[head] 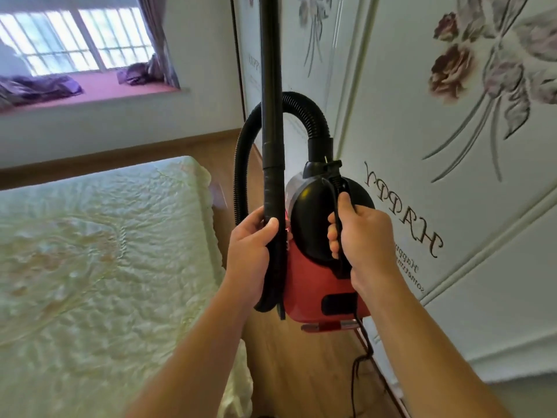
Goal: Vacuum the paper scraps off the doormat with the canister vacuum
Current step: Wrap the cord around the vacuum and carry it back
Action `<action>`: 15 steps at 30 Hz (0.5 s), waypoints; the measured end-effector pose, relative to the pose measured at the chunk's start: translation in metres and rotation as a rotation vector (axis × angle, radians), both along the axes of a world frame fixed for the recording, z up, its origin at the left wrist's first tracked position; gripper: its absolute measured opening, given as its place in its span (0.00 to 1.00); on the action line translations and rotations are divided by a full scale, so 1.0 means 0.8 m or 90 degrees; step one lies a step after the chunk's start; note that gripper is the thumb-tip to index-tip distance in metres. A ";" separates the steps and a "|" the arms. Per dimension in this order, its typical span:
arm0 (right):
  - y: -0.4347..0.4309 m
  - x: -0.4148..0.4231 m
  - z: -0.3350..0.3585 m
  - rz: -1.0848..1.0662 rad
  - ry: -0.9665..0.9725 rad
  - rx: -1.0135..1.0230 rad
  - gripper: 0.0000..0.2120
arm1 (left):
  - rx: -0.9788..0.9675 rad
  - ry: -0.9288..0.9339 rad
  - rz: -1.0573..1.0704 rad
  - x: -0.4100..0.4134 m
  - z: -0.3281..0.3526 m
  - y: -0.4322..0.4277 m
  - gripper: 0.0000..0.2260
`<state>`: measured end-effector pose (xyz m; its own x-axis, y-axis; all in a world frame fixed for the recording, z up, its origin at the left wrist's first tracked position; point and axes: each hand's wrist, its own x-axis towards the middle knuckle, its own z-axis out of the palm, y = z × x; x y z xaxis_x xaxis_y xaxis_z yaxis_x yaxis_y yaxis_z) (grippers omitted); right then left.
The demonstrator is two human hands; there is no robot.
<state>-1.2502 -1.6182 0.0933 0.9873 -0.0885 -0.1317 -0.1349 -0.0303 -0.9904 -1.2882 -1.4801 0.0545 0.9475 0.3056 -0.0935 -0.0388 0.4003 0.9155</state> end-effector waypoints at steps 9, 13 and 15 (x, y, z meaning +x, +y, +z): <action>0.075 0.163 -0.028 0.076 0.007 -0.032 0.22 | -0.024 0.004 0.081 0.149 -0.033 0.068 0.10; 0.131 0.249 -0.034 0.087 0.002 -0.040 0.22 | -0.033 0.009 0.098 0.227 -0.044 0.119 0.10; 0.157 0.289 -0.032 0.086 0.003 -0.037 0.22 | -0.028 0.011 0.097 0.265 -0.044 0.144 0.09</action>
<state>-1.0191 -1.4928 0.0680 0.9901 0.0376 -0.1354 -0.1308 -0.1056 -0.9858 -1.0760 -1.3646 0.0193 0.8885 0.4414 -0.1255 -0.0871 0.4307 0.8983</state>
